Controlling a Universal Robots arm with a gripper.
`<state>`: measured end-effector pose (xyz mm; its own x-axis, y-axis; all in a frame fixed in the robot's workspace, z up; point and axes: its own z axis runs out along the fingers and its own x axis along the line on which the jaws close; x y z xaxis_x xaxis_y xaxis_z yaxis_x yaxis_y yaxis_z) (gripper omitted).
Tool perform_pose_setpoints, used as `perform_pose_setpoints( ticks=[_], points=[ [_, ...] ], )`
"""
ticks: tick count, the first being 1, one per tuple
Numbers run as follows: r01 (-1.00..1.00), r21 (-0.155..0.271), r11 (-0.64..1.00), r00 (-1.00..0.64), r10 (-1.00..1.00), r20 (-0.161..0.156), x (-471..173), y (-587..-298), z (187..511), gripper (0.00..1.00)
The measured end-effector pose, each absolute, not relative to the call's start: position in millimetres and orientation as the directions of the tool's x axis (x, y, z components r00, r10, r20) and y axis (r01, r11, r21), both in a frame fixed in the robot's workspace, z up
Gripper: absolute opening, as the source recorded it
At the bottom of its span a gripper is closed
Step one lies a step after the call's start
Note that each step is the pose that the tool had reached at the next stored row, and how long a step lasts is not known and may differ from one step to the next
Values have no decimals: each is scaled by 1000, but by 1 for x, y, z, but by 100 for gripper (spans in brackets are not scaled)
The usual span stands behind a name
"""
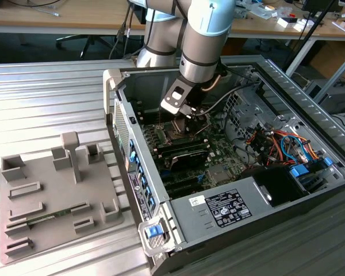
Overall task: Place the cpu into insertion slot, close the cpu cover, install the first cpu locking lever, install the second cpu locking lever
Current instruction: 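Place the cpu into insertion slot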
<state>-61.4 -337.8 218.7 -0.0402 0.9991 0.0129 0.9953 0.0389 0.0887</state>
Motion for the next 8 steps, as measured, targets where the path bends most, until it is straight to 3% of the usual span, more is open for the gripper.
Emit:
perform_pose_setpoints(
  ticks=[8],
  points=[
    [995, 89, 39, -40, 999, 13, -61, -338, 216, 55]
  ],
)
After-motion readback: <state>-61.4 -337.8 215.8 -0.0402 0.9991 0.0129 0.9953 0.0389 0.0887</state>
